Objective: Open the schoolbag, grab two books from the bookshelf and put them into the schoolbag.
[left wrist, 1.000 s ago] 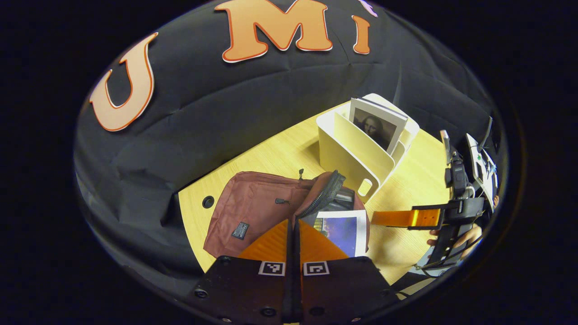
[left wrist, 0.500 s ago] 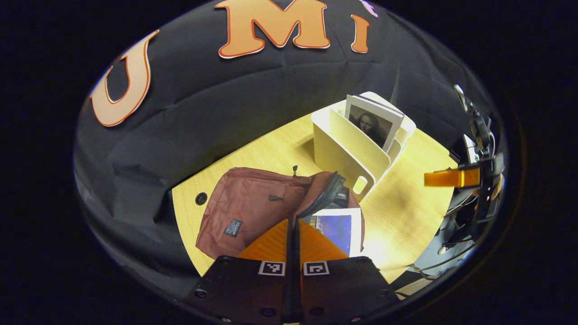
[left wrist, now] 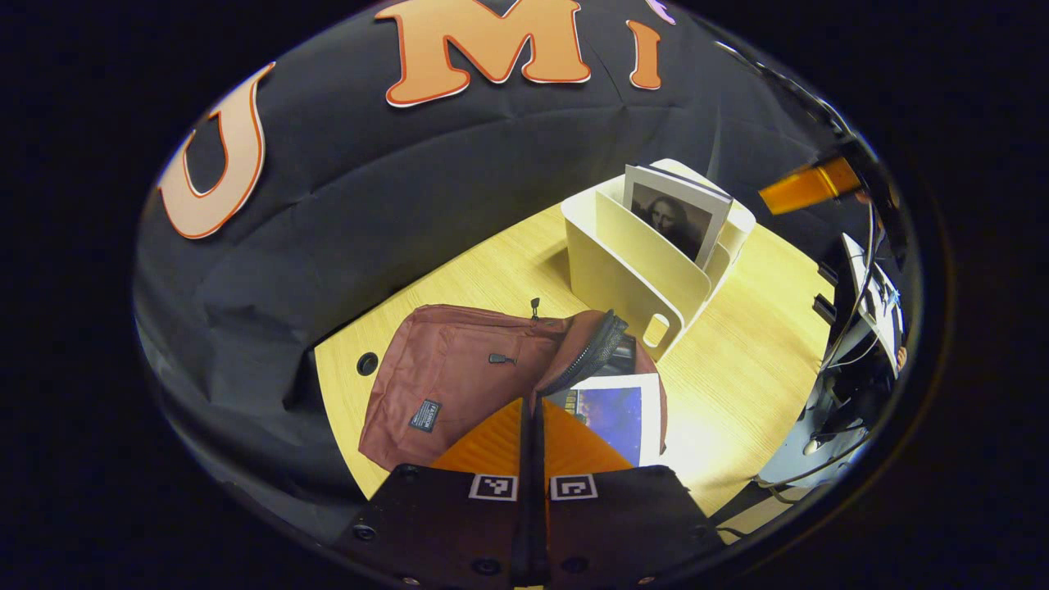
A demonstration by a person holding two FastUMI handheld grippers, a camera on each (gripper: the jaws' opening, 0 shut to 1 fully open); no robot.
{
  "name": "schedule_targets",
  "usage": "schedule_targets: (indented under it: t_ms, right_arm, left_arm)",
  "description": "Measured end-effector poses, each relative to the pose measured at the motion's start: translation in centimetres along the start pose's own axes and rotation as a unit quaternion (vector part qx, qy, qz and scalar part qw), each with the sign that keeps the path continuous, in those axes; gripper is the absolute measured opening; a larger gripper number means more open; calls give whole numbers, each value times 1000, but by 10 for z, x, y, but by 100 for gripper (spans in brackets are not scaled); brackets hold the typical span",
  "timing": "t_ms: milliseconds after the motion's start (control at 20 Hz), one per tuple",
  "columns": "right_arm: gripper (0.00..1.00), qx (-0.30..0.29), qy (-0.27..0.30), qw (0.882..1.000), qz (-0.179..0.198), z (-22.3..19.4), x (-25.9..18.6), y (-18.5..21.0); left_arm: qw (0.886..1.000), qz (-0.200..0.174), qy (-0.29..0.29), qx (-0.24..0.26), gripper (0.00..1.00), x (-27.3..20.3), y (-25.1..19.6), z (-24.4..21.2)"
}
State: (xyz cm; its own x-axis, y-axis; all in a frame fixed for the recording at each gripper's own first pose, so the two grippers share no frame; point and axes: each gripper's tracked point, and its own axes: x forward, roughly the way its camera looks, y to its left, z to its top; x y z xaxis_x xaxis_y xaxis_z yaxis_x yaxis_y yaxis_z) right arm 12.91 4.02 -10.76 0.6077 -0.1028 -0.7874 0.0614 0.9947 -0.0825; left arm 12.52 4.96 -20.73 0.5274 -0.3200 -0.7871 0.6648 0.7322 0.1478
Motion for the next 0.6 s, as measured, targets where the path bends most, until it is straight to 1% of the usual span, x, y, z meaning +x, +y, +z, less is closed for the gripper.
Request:
schedule_targets:
  t_ms: [200,350,550,600]
  right_arm:
    - [98,-31,23,999,-12,49,34,4]
    - [99,-56,71,996,-8,51,70,14]
    - [99,-87,131,987,-32,38,114,9]
    - [100,-87,140,986,-31,35,122,10]
  left_arm:
    - [1000,8,6,-5,1,1,3,-1]
    - [1000,14,12,-11,1,3,6,-2]
    - [999,25,21,-21,1,4,13,-7]
    - [999,26,24,-24,1,4,15,-8]
